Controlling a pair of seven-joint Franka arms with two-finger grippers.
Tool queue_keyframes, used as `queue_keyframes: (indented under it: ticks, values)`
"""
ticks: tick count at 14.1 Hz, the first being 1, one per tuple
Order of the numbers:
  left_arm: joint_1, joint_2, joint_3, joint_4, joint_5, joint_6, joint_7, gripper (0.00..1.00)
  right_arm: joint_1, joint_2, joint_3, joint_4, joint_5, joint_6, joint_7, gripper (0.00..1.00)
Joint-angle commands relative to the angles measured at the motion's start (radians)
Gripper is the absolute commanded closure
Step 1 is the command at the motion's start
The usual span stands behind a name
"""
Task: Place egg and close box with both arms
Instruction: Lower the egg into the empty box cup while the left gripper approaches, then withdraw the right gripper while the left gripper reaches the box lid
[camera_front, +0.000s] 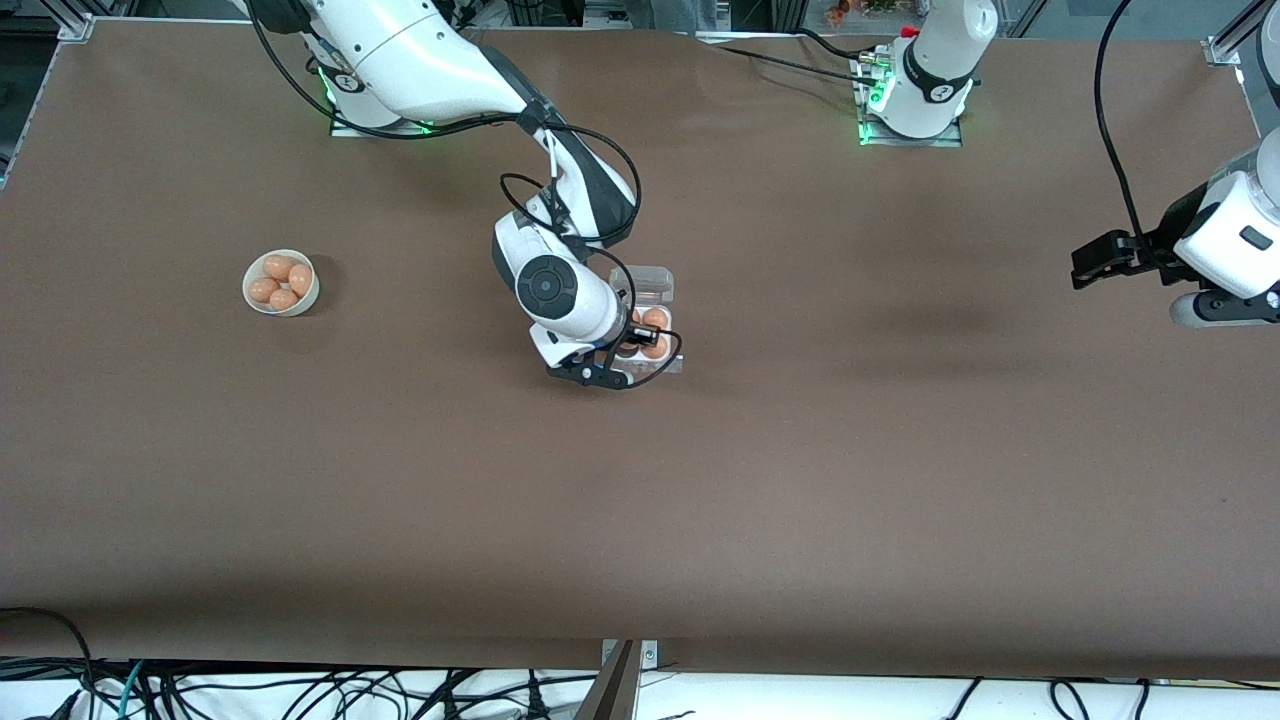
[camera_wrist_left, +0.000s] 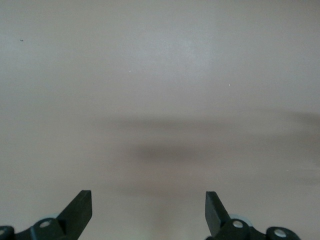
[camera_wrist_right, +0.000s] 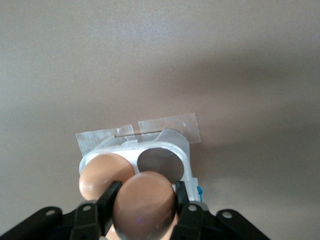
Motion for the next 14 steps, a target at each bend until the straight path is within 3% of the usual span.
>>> queue_keyframes:
  ticks: [1, 3, 9, 12, 14]
  values:
    - [-0.009, 0.011, 0.004, 0.031, -0.025, -0.022, 0.008, 0.0, 0.015, 0.032, -0.004, 0.036, 0.026, 0.01, -0.002, 0.14]
    - [-0.01, 0.011, 0.004, 0.032, -0.025, -0.022, 0.006, 0.0, 0.013, 0.03, -0.004, 0.036, 0.024, 0.01, -0.004, 0.04]
    - [-0.077, 0.024, 0.004, 0.029, -0.054, -0.055, 0.0, 0.0, -0.013, -0.002, -0.029, 0.07, 0.01, -0.016, -0.019, 0.0]
    - [-0.152, 0.072, 0.004, 0.032, -0.116, -0.089, -0.029, 0.16, -0.053, -0.042, -0.067, 0.072, -0.005, -0.069, -0.054, 0.0]
    - [-0.189, 0.101, 0.004, 0.031, -0.175, -0.1, -0.085, 0.37, -0.06, -0.074, -0.124, 0.07, -0.007, -0.132, -0.117, 0.0]
